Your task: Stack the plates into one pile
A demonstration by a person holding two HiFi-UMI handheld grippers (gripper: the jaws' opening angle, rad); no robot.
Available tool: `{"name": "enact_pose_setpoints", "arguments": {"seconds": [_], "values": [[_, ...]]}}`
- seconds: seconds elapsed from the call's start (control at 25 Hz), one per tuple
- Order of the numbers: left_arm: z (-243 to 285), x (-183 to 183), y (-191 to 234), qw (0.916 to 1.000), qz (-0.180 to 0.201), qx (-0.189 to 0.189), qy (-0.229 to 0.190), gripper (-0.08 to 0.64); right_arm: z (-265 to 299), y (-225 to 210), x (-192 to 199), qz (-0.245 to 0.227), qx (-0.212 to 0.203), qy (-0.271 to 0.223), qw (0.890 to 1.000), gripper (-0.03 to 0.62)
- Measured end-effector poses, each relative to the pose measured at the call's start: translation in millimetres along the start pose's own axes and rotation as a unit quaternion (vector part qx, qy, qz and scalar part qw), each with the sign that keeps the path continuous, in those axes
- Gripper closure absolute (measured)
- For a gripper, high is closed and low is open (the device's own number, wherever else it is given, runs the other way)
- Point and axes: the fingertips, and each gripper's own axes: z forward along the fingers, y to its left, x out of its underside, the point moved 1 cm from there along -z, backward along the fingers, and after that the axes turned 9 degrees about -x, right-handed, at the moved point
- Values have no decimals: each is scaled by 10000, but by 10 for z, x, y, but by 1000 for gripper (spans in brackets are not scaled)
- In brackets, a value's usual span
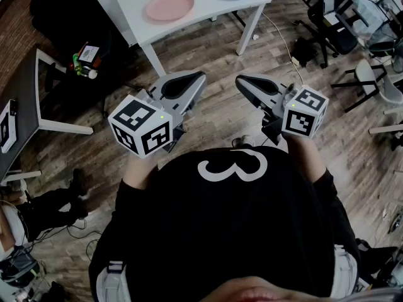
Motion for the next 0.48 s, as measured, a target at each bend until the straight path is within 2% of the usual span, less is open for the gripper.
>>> {"name": "enact_pose_setpoints", "arguments": {"seconds": [0.48], "values": [[-261, -22, -30, 9998, 160, -89, -54, 545, 43, 252, -139, -377, -45, -9, 9993, 569]]}}
